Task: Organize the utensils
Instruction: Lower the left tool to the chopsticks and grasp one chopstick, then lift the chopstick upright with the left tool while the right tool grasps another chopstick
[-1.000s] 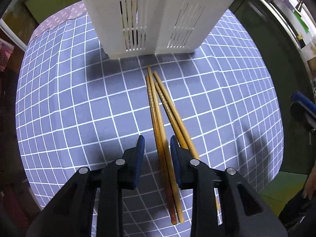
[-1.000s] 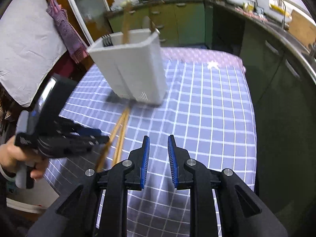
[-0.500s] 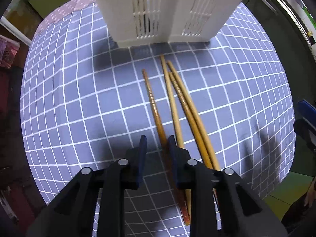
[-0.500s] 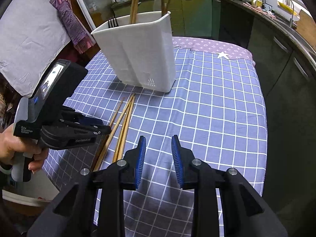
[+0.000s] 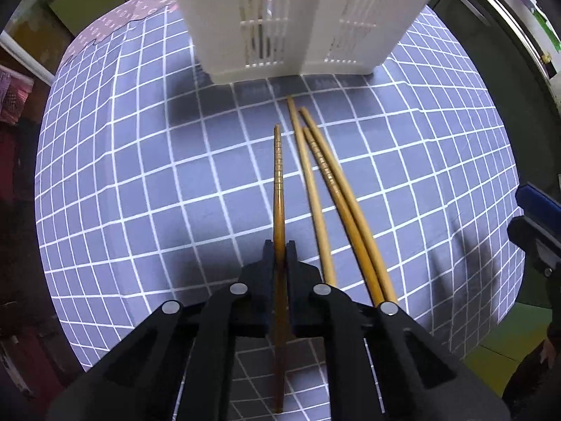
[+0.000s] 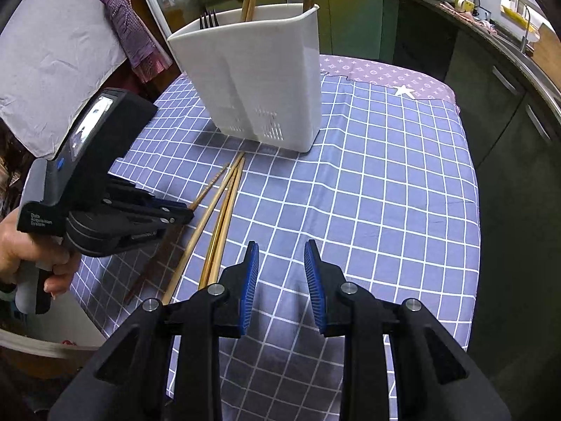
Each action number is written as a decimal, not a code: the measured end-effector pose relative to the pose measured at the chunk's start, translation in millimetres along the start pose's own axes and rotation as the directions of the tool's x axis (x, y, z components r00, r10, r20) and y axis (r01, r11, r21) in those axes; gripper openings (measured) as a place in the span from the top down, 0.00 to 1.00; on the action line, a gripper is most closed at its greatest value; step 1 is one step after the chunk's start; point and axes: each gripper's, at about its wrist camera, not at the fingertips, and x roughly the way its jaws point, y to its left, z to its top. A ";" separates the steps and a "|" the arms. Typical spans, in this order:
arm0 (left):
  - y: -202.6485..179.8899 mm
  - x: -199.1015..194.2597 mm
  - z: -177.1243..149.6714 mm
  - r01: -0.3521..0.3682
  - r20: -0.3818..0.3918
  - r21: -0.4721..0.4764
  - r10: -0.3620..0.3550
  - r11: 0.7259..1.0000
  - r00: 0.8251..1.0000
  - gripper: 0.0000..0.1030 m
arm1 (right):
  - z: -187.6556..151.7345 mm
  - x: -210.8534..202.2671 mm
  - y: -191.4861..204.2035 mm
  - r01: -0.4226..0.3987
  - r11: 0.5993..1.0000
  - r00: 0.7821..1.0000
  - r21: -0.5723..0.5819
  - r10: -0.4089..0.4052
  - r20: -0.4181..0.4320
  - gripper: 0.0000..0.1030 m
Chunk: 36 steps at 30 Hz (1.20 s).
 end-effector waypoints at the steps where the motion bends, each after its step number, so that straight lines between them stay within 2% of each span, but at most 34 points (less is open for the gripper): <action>1: 7.8 -1.7 -4.4 0.003 0.007 0.000 -0.003 1.000 1.000 0.94 | 0.4 1.3 0.5 0.001 1.000 1.000 -0.002 -0.001 -0.005 0.73; 4: 22.5 -16.7 -15.6 0.023 0.048 0.002 -0.023 1.000 0.999 0.94 | 2.6 11.0 4.1 -0.009 1.000 0.999 -0.012 0.008 -0.039 0.72; 8: 29.5 -48.6 -28.0 0.033 0.142 0.030 -0.037 0.999 0.989 0.94 | 7.9 28.2 15.1 -0.030 0.999 0.996 -0.032 0.027 -0.083 0.72; 10: 33.4 -66.3 -35.7 0.037 0.191 0.044 -0.045 0.998 0.981 0.94 | 13.4 39.2 22.2 -0.058 0.998 0.992 -0.032 0.054 -0.112 0.72; 14: 34.1 -96.5 -49.0 0.040 0.267 0.063 -0.055 0.997 0.962 0.94 | 23.1 55.8 36.1 -0.060 0.997 0.988 -0.055 0.051 -0.148 0.72; 21: 42.3 -130.1 -69.6 0.026 0.372 0.070 -0.050 0.997 0.927 0.94 | 33.7 93.3 51.6 -0.007 0.996 0.972 -0.091 -0.014 -0.236 0.84; 23: 44.9 -137.4 -77.3 0.020 0.402 0.073 -0.048 0.997 0.915 0.94 | 35.0 99.2 53.8 -0.003 0.996 0.969 -0.092 -0.020 -0.245 0.84; 31: 50.7 -151.0 -94.6 0.017 0.447 0.078 -0.051 0.997 0.893 0.94 | 39.2 110.3 64.1 0.014 0.994 0.963 -0.112 -0.044 -0.267 0.86; 36: 52.4 -151.2 -97.8 0.025 0.449 0.074 -0.056 0.997 0.892 0.94 | 39.7 116.8 78.5 0.033 0.991 0.957 -0.128 -0.068 -0.281 0.86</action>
